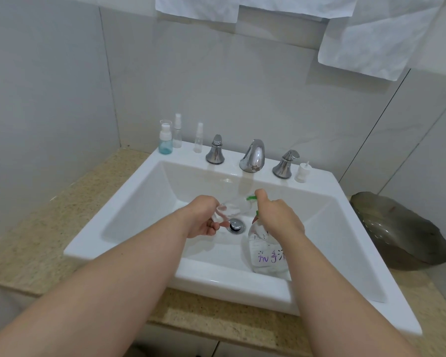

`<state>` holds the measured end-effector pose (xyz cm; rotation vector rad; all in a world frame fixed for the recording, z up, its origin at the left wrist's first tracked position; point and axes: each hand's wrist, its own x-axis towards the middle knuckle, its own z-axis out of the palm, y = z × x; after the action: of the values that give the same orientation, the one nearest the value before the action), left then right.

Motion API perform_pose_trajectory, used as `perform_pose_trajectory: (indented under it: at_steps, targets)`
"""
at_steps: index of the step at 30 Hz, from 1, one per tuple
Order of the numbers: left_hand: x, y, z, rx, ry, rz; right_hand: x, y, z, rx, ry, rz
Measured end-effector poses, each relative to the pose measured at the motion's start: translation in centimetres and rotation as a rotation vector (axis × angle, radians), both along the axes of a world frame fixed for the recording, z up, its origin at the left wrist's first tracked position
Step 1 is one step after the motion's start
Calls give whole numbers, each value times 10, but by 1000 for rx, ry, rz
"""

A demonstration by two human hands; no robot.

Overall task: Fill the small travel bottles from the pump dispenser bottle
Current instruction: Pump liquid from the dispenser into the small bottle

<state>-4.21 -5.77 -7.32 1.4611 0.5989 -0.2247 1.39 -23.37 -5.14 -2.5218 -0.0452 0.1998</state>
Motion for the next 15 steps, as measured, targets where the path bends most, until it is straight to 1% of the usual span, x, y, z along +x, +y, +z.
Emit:
perform_pose_trajectory:
  at_steps: [3,4,6,10,15]
  targets:
    - [1,0,-1,-2,4,10,3,-3,0,228,140,22]
    - [2,0,-1,2,6,12,2,-4,2,281,178,18]
    - [3,1,-2,8,9,17,1,-5,3,320,210,20]
    - [4,2,-3,11,12,32,-2,-3,2,298,194,25]
    - [5,3,-6,19,15,39,-2,3,-3,139,104,10]
